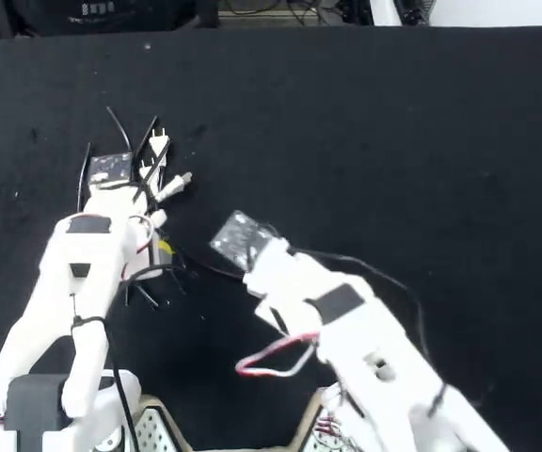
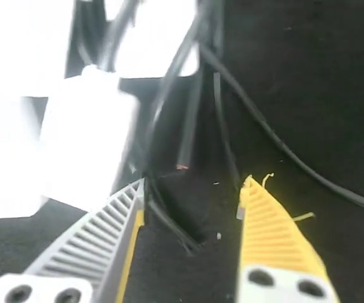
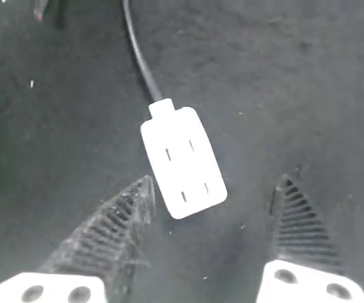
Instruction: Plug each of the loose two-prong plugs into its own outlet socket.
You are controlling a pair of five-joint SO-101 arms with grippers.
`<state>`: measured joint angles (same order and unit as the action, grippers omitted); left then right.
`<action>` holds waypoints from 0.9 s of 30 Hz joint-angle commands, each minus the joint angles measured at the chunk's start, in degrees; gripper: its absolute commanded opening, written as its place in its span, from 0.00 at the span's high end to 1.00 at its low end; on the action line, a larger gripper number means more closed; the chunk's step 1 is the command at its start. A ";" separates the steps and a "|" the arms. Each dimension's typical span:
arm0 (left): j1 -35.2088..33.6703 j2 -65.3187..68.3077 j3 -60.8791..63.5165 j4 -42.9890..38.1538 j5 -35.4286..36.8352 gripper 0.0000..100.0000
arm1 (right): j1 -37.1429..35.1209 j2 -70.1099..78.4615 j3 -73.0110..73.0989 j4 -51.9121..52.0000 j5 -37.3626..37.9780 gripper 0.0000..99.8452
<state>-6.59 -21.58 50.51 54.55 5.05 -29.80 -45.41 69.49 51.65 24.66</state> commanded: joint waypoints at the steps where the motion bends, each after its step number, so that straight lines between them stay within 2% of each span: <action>1: -4.00 -1.23 -0.40 -0.62 0.70 0.76 | -0.97 13.93 -8.57 -2.02 4.66 0.74; 7: -5.05 -1.23 -0.22 -0.62 0.70 0.76 | -0.70 25.36 -10.77 -6.24 12.92 0.80; 11: -5.05 -1.23 -0.22 -0.62 0.70 0.76 | 2.99 26.86 -11.03 -6.59 21.27 0.98; 12: -5.05 -1.23 -0.22 -0.62 0.70 0.76 | 4.84 26.86 -11.65 -6.24 23.21 0.99; 13: -5.05 -1.23 -0.22 -0.62 0.70 0.76 | 6.86 26.86 -12.18 -6.07 24.97 0.97; 17: -5.05 -1.23 -0.22 -0.62 0.62 0.76 | 14.59 26.86 -13.76 -5.27 36.40 0.99; 21: -5.05 -1.23 -0.31 -0.62 0.62 0.76 | 18.55 26.86 -13.41 -5.01 46.68 0.99; 24: -5.14 -1.76 -0.48 -0.62 0.62 0.76 | 17.41 26.86 -13.41 -4.84 45.01 0.98; 27: -5.14 -1.85 -1.10 -0.26 0.70 0.76 | 15.38 26.86 -15.25 -0.53 36.92 0.88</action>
<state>-10.81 -21.58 50.51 54.55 5.23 -12.92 -18.59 58.68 46.73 68.79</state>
